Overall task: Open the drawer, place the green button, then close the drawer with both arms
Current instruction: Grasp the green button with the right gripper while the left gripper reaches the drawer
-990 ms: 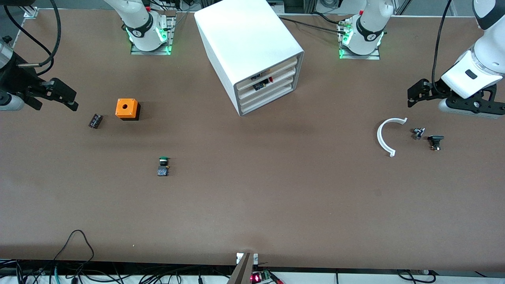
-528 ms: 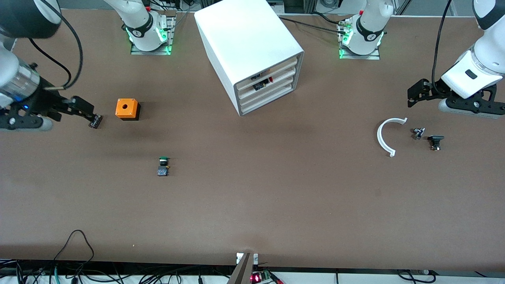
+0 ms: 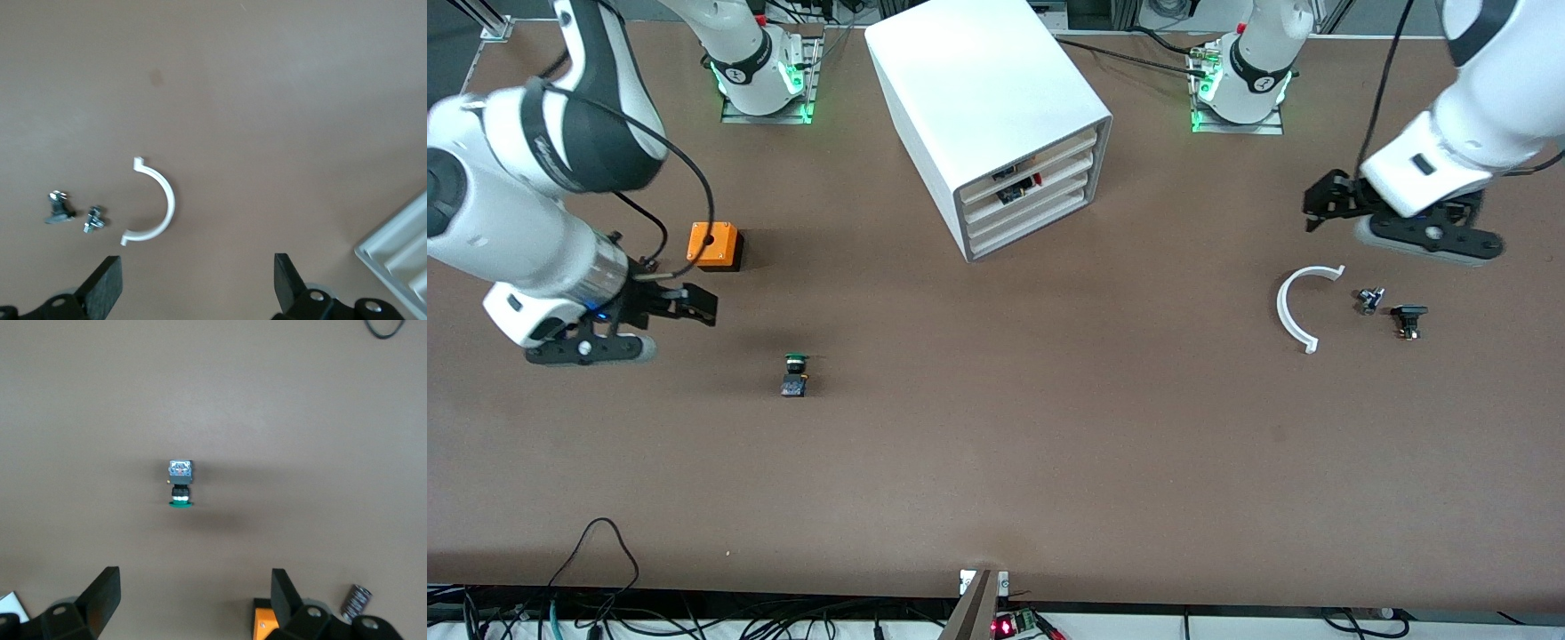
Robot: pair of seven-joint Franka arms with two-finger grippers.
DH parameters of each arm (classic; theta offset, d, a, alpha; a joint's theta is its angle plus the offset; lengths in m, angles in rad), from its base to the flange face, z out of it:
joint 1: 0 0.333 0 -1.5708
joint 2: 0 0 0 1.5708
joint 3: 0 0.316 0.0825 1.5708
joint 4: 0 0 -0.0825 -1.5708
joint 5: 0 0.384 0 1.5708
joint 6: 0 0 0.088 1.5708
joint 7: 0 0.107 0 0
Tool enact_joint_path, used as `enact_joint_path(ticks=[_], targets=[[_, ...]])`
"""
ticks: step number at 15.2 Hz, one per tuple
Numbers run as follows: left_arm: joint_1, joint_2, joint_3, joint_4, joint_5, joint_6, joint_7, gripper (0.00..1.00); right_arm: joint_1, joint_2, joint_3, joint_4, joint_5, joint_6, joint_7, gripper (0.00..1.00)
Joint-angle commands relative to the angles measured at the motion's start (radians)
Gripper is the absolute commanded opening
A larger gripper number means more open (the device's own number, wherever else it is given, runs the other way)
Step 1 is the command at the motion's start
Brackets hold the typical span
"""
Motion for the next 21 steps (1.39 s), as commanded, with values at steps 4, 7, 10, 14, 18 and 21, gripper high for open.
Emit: enact_joint_path(ticks=[4, 7, 10, 14, 18, 21], targets=[[0.004, 0.065, -0.038, 0.000, -0.277, -0.062, 0.023, 1.00, 0.047, 0.142, -0.002, 0.008, 0.014, 0.161, 0.007, 1.00], [0.001, 0.117, -0.038, -0.001, -0.445, -0.056, 0.048, 1.00, 0.049, 0.228, -0.002, 0.004, 0.014, 0.261, 0.007, 1.00], [0.001, 0.183, -0.038, -0.044, -0.598, -0.033, 0.214, 1.00, 0.058, 0.292, -0.002, -0.013, 0.012, 0.348, 0.002, 1.00], [0.001, 0.194, -0.038, -0.204, -0.840, 0.064, 0.419, 1.00, 0.060, 0.365, -0.002, -0.022, 0.014, 0.404, 0.004, 1.00], [0.005, 0.223, -0.069, -0.290, -0.884, 0.101, 0.537, 0.96, 0.060, 0.383, -0.002, -0.054, 0.012, 0.420, 0.004, 1.00], [-0.001, 0.258, -0.070, -0.385, -1.011, 0.151, 0.693, 0.85, 0.058, 0.386, -0.002, -0.068, 0.014, 0.444, 0.004, 0.97]])
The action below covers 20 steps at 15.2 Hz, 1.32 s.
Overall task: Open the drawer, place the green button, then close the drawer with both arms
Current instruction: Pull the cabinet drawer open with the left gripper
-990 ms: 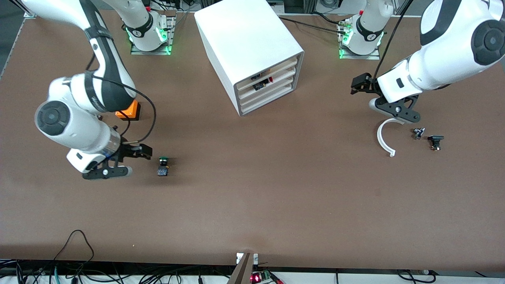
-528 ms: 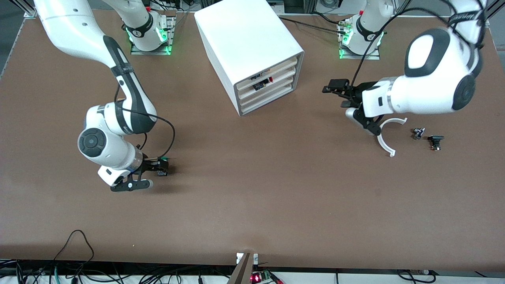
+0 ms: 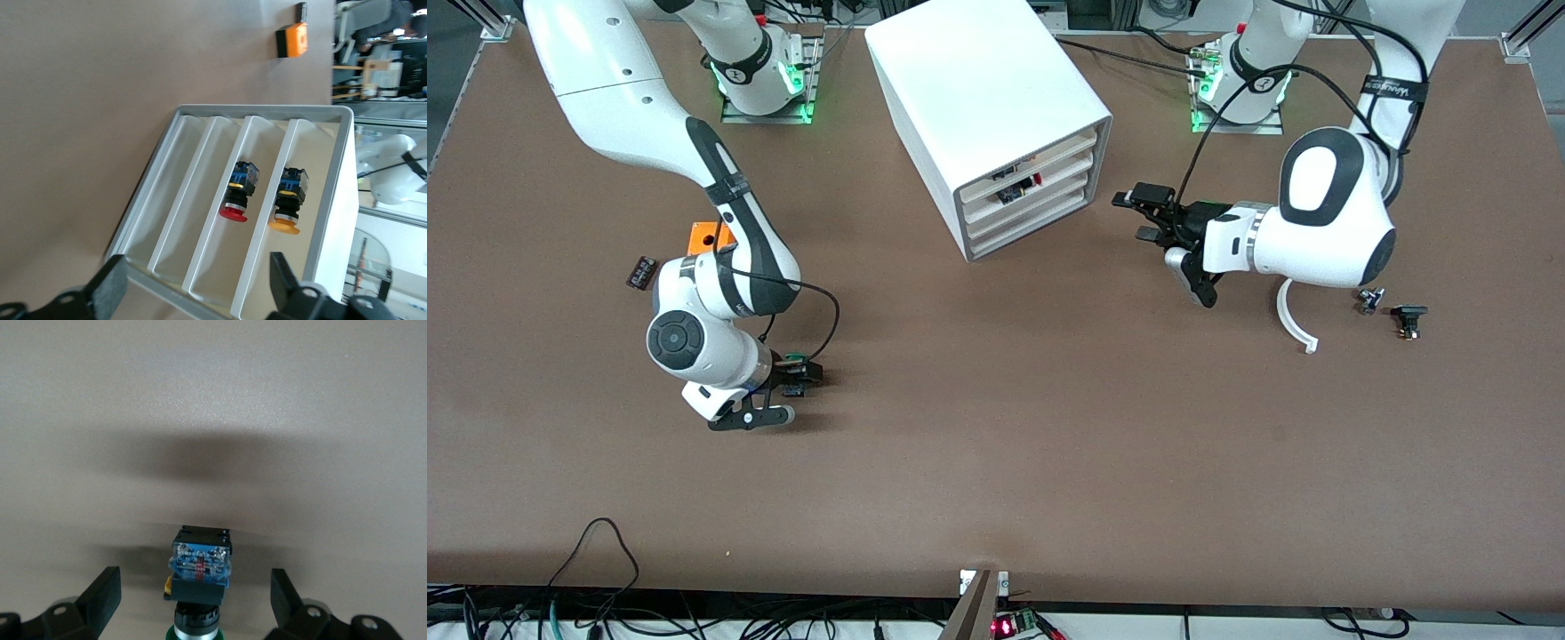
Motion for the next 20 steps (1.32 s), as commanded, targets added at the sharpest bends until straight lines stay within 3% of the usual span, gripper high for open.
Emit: enact_joint_path(ticks=[1, 3, 11, 17, 20], targets=[[-0.002, 0.019, -0.016, -0.105, -0.133, 0.072, 0.154, 0.82, 0.001, -0.010, -0.002, -0.020, 0.013, 0.026, 0.002, 0.89], [-0.005, 0.045, -0.039, -0.122, -0.156, 0.090, 0.164, 0.69, 0.001, -0.004, -0.002, -0.020, 0.013, 0.040, 0.004, 0.71], [-0.011, 0.208, -0.077, -0.144, -0.313, 0.107, 0.373, 0.66, 0.001, 0.001, -0.002, -0.014, 0.013, 0.039, 0.005, 0.00], [-0.013, 0.303, -0.101, -0.159, -0.396, 0.107, 0.489, 0.62, 0.013, -0.012, 0.000, 0.049, 0.016, -0.013, 0.071, 0.00], [-0.013, 0.338, -0.118, -0.173, -0.411, 0.107, 0.547, 0.60, 0.036, -0.015, 0.000, 0.121, 0.021, -0.120, 0.189, 0.00]])
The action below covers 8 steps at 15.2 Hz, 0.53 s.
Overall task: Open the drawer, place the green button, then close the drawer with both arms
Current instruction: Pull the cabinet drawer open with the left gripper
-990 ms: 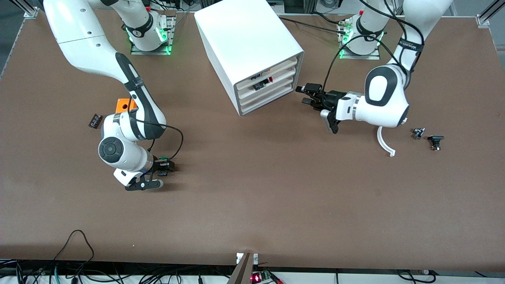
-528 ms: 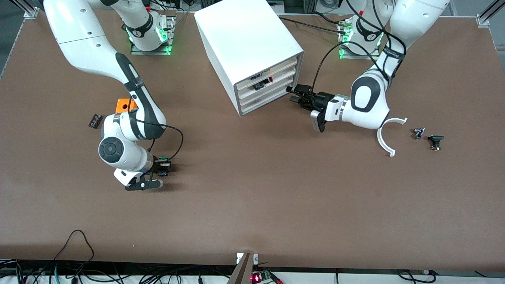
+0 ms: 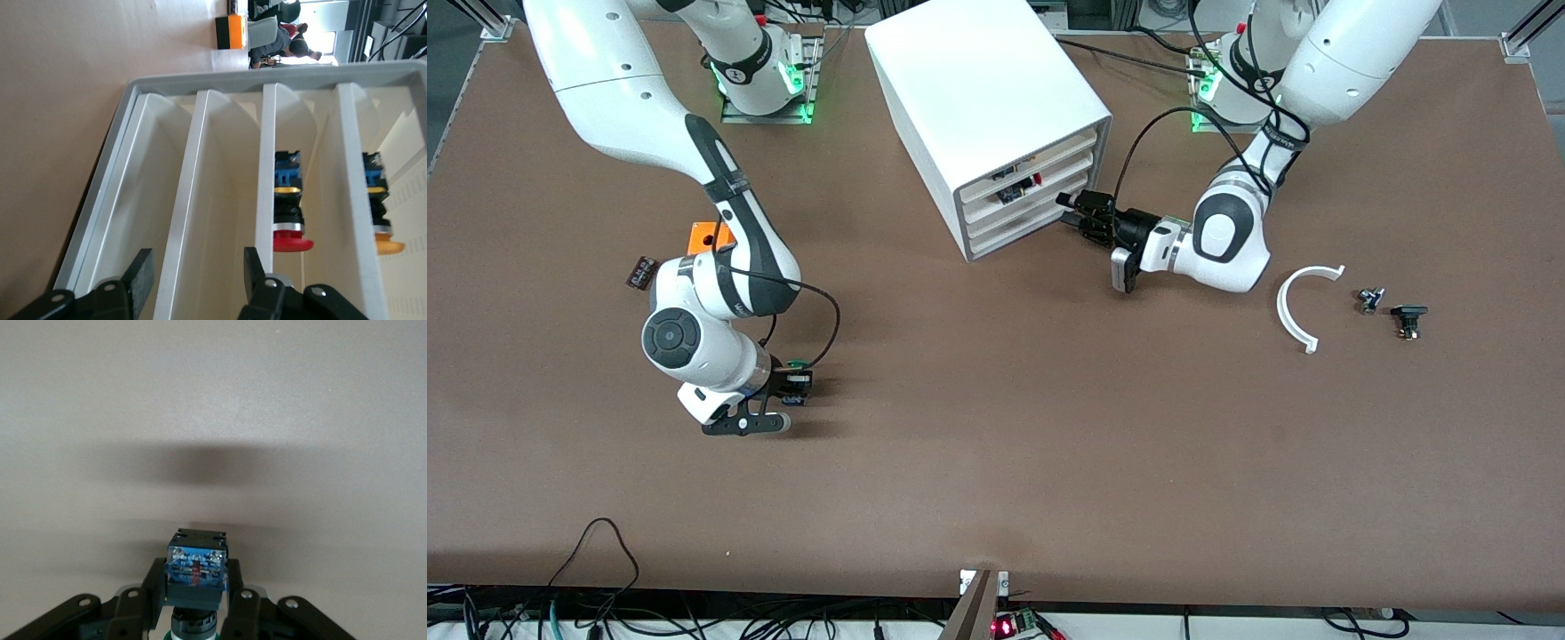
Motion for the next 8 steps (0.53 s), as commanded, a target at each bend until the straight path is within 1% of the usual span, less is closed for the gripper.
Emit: enact_joint_path(ticks=[1, 2, 3, 8], targets=[[0.002, 0.028, -0.016, -0.018, -0.042, 0.009, 0.081, 0.59, 0.026, -0.009, -0.002, 0.088, 0.014, -0.134, 0.140, 0.00], [0.001, 0.035, -0.018, -0.021, -0.042, 0.007, 0.093, 0.55, 0.031, -0.008, 0.000, 0.116, 0.014, -0.176, 0.171, 0.00], [0.001, 0.036, -0.031, -0.024, -0.045, 0.007, 0.096, 0.54, 0.038, -0.008, 0.000, 0.141, 0.014, -0.214, 0.191, 0.00], [0.002, 0.068, -0.045, -0.040, -0.059, 0.007, 0.137, 0.53, 0.068, -0.005, 0.000, 0.286, 0.020, -0.380, 0.352, 0.00]])
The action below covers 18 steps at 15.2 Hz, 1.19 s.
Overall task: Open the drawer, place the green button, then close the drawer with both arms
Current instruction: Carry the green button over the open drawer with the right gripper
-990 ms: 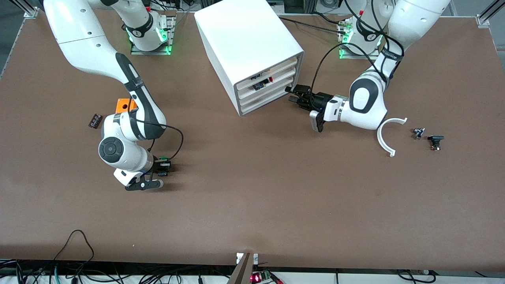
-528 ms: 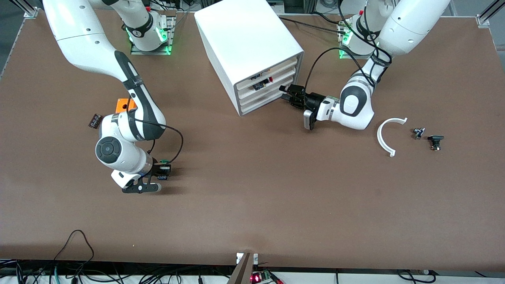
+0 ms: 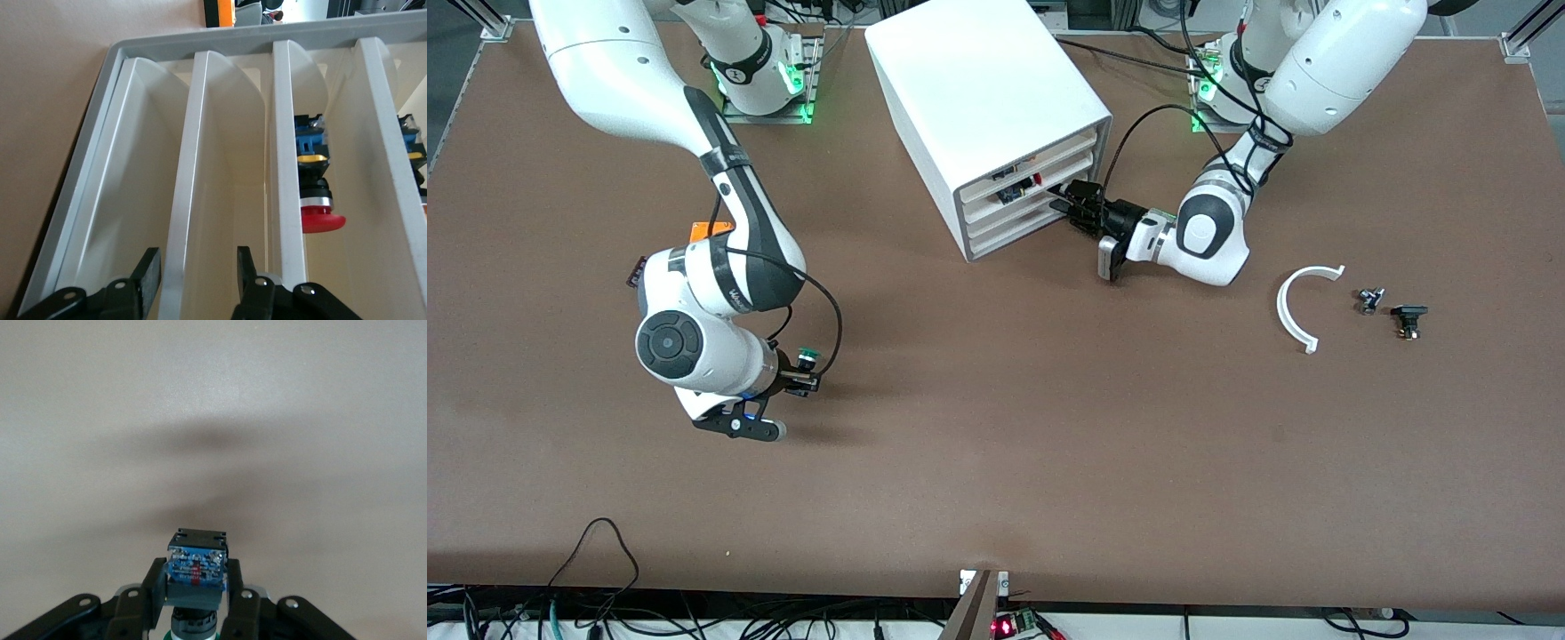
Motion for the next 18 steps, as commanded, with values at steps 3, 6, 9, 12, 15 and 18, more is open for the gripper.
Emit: enact_joint_path(ticks=[3, 6, 9, 12, 15, 18], targets=[[0.003, 0.032, -0.010, -0.019, -0.036, 0.007, 0.075, 0.35, 0.053, 0.006, -0.003, 0.150, 0.018, -0.122, 0.216, 0.00], [0.003, 0.032, -0.010, -0.019, -0.036, 0.007, 0.074, 0.00, 0.089, 0.004, -0.003, 0.211, 0.018, -0.142, 0.345, 0.00], [0.014, 0.029, -0.009, -0.010, -0.036, 0.007, 0.060, 0.00, 0.129, 0.004, -0.001, 0.259, 0.018, -0.133, 0.477, 0.00], [0.034, 0.025, 0.004, 0.022, -0.032, 0.007, 0.034, 0.00, 0.169, 0.004, -0.001, 0.294, 0.019, -0.117, 0.588, 0.00], [0.038, 0.033, 0.037, 0.065, -0.021, 0.009, -0.003, 0.00, 0.226, 0.004, -0.001, 0.322, 0.019, -0.090, 0.730, 0.00], [0.035, 0.061, 0.079, 0.134, 0.005, 0.010, -0.043, 0.00, 0.306, 0.004, -0.003, 0.325, 0.019, -0.048, 0.888, 0.00]])
